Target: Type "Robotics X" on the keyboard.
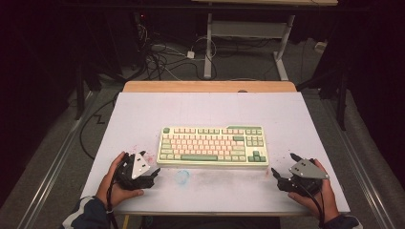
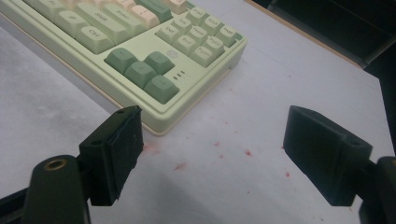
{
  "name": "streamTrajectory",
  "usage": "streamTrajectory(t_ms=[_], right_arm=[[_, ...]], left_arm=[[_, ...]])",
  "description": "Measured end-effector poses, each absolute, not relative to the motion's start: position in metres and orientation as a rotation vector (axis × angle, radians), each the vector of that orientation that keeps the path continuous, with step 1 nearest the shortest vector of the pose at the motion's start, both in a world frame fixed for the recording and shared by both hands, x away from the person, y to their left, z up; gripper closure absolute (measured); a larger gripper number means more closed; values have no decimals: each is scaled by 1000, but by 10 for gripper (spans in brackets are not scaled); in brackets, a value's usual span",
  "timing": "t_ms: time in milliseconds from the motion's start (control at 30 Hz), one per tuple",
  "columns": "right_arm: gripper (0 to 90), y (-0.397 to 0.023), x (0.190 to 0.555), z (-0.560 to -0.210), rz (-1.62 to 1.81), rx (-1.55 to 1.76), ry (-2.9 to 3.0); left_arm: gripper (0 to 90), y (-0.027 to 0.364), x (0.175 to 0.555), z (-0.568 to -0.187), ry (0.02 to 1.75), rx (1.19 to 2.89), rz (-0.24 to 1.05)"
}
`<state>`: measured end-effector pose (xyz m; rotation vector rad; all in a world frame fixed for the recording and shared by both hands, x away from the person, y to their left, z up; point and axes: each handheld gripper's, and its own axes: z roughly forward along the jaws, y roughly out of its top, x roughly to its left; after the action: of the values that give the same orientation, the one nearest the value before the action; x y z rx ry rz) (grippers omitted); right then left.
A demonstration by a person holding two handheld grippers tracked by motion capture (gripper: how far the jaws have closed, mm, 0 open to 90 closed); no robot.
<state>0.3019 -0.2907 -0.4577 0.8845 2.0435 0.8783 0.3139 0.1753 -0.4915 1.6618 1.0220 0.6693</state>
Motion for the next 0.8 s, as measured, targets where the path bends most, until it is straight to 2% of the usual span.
streamTrajectory(t_ms=[367,533,567,633,800], right_arm=[[207,-290,301,-455,871,882,2025],[271,-295,302,-455,899,901,2052],[324,-297,304,-455,920,901,2078],[342,-297,305,-455,926,904,2086],[460,-287,314,-456,934,880,2128]], left_arm=[[212,180,311,-490,1022,1639,668],[212,180,312,-491,1030,1650,662],[212,180,313,-491,1031,1653,665],[212,179,316,-490,1041,1637,646],[218,171,327,-489,1035,1650,635]])
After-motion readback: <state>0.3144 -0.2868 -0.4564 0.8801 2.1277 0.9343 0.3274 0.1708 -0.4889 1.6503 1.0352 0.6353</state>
